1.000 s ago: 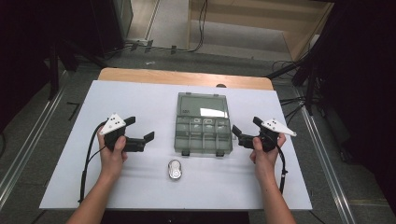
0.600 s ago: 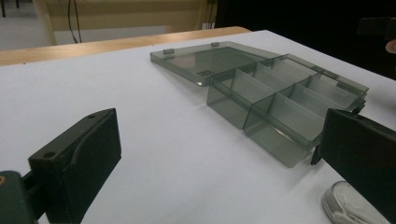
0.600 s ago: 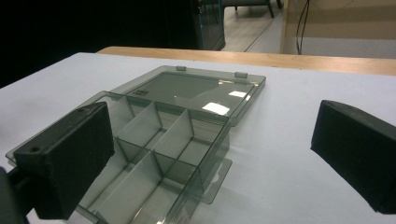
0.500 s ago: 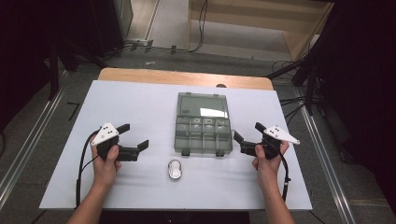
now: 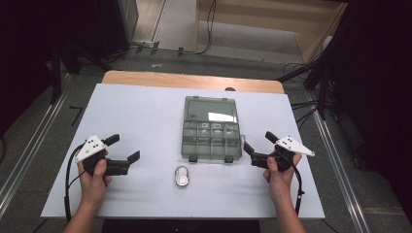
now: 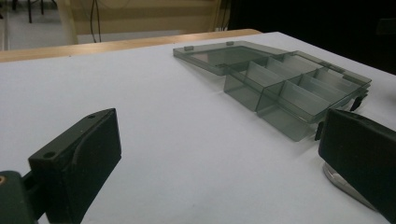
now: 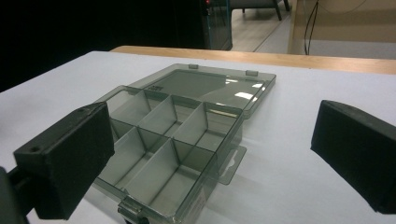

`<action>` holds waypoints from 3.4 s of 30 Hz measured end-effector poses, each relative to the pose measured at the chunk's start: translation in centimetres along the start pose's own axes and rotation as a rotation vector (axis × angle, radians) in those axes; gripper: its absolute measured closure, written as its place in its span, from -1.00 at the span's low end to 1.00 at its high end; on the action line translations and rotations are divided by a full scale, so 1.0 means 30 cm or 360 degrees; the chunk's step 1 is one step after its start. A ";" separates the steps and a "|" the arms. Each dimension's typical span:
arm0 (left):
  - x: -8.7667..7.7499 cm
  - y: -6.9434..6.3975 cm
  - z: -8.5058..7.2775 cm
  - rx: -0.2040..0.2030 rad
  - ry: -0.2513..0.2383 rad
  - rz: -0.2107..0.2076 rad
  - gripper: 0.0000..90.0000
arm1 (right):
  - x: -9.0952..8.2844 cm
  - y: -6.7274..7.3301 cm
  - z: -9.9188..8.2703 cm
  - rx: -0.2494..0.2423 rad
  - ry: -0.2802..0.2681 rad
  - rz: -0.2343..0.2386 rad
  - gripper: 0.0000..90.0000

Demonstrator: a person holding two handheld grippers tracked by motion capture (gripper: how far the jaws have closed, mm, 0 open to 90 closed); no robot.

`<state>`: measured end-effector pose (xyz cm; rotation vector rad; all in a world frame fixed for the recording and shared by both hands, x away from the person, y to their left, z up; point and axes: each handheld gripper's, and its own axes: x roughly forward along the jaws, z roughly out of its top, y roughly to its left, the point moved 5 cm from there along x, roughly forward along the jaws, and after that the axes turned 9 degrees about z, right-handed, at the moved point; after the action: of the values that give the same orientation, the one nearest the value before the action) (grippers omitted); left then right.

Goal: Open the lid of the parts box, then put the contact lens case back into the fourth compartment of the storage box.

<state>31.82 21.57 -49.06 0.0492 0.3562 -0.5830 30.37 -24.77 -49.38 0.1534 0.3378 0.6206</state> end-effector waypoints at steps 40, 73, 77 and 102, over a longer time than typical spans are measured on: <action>-0.145 0.100 -0.092 -0.0070 -0.0005 0.0121 -1.00 | 0.192 0.375 -0.038 -0.0225 0.0356 0.0477 0.79; -0.144 0.098 -0.102 -0.0089 -0.0010 0.0086 -1.00 | 0.384 0.474 -0.198 -0.0245 0.0786 0.0525 0.96; -0.145 0.099 -0.103 -0.0095 -0.0009 0.0085 -1.00 | 0.392 0.480 -0.198 -0.0250 0.0782 0.0543 0.96; -0.142 0.096 -0.103 -0.0090 -0.0014 0.0082 -1.00 | 0.435 0.550 -0.196 -0.0311 0.0783 0.0694 0.80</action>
<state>29.12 26.68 -50.67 0.0014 0.3620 -0.5217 29.25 -3.54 -54.33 -0.1227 0.7257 1.1217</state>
